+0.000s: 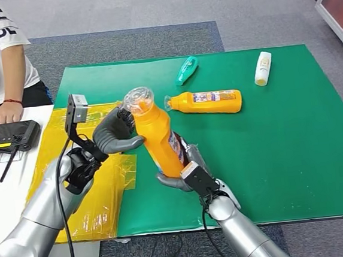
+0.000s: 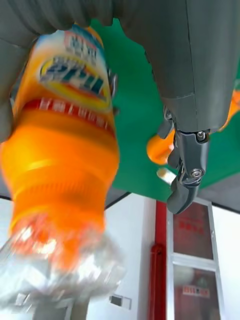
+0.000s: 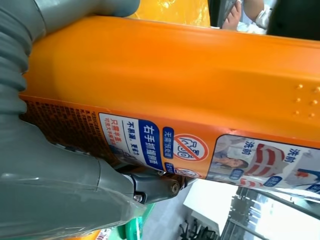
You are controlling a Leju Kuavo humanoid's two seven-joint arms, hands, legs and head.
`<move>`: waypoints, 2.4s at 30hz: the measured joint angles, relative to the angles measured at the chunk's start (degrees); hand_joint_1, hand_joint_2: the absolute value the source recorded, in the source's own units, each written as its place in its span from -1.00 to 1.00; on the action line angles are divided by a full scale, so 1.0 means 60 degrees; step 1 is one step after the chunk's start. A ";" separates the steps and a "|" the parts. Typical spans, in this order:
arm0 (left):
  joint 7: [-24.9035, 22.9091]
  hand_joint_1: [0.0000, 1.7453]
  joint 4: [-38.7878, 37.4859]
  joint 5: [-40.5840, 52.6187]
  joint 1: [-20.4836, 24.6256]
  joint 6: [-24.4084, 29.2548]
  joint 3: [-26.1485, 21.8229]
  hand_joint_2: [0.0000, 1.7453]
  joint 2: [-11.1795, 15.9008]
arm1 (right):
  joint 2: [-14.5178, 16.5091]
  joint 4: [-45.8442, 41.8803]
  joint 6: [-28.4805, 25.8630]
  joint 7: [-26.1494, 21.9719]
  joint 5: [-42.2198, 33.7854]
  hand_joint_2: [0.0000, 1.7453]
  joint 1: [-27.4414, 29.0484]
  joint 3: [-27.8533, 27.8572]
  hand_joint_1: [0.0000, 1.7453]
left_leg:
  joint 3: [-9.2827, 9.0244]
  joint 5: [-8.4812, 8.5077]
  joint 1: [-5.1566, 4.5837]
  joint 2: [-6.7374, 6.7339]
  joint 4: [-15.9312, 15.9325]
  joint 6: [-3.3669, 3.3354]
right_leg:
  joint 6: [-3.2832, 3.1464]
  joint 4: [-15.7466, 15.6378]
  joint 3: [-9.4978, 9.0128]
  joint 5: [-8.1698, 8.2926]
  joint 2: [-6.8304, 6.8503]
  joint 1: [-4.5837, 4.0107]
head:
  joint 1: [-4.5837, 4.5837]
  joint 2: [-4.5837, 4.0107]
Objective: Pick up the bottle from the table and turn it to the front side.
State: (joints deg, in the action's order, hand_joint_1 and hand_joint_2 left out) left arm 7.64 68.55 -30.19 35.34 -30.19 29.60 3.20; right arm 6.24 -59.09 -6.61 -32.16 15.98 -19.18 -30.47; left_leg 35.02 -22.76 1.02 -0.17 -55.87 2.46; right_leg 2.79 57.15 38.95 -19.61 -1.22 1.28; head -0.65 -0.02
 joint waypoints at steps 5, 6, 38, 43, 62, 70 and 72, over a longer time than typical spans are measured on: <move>0.0224 -1.00 0.0003 0.0256 0.0128 0.0210 0.0095 1.00 -0.0042 | 0.0035 0.0085 0.0140 0.0063 -0.0035 1.00 -0.0045 -0.0082 1.00 | 0.0003 0.0001 0.0000 0.0000 0.0000 -0.0001 | 0.0000 0.0001 0.0001 0.0001 0.0000 0.0000 | 0.0001 0.0000; 0.0310 -1.00 0.0003 0.0272 0.0100 0.0201 0.0101 1.00 -0.0040 | 0.0035 0.0103 0.0175 0.0085 -0.0033 1.00 -0.0050 -0.0108 1.00 | 0.0004 0.0001 0.0000 0.0000 0.0000 -0.0001 | 0.0000 0.0001 0.0001 0.0001 0.0000 0.0000 | 0.0000 0.0000; 0.1070 -1.00 0.0054 -0.0397 -0.1413 -0.0483 -0.0404 1.00 -0.0069 | 0.0056 -0.0319 0.0953 0.0190 -0.0376 1.00 -0.0174 -0.0450 1.00 | 0.0009 0.0003 0.0000 0.0000 0.0000 -0.0004 | 0.0001 0.0001 0.0005 0.0002 0.0003 0.0000 | 0.0001 0.0000; 0.1112 -1.00 0.0053 -0.0359 -0.1444 -0.0526 -0.0473 1.00 -0.0077 | 0.0055 -0.0366 0.1066 0.0185 -0.0288 1.00 -0.0179 -0.0551 1.00 | 0.0009 0.0003 0.0000 0.0000 0.0000 -0.0004 | 0.0001 0.0002 0.0006 0.0002 0.0003 0.0000 | 0.0001 0.0000; 0.0382 -1.00 0.0043 0.0064 -0.0925 -0.0041 -0.0180 1.00 -0.0471 | 0.0177 0.0289 0.0177 0.0440 0.0544 1.00 -0.0667 -0.1215 1.00 | 0.0009 0.0008 0.0000 -0.0003 0.0000 0.0000 | -0.0006 0.0001 0.0016 0.0009 0.0000 0.0000 | 0.0001 0.0000; 0.0352 -1.00 -0.0013 0.0068 -0.0908 0.0245 0.0009 1.00 -0.0504 | 0.0191 0.0570 -0.0257 0.0531 0.0764 1.00 -0.0781 -0.1276 1.00 | 0.0013 0.0008 0.0000 -0.0004 0.0000 0.0000 | -0.0006 0.0001 0.0021 0.0009 0.0000 -0.0001 | 0.0000 0.0000; 0.0352 -1.00 -0.0051 0.0065 -0.0911 0.0245 0.0018 1.00 -0.0504 | 0.0194 0.0629 -0.0342 0.0559 0.0824 1.00 -0.0795 -0.1289 1.00 | 0.0014 0.0008 0.0000 -0.0003 0.0000 0.0000 | -0.0006 0.0001 0.0020 0.0009 0.0000 -0.0001 | 0.0000 0.0000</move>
State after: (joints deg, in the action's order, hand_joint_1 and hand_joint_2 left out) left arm 9.75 68.24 -29.80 29.87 -28.72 29.70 0.17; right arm 7.40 -55.31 -8.66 -28.80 20.93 -23.95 -38.21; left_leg 35.11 -22.71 1.02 -0.19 -55.87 2.46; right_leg 2.75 57.16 39.07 -19.56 -1.21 1.27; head -0.65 -0.02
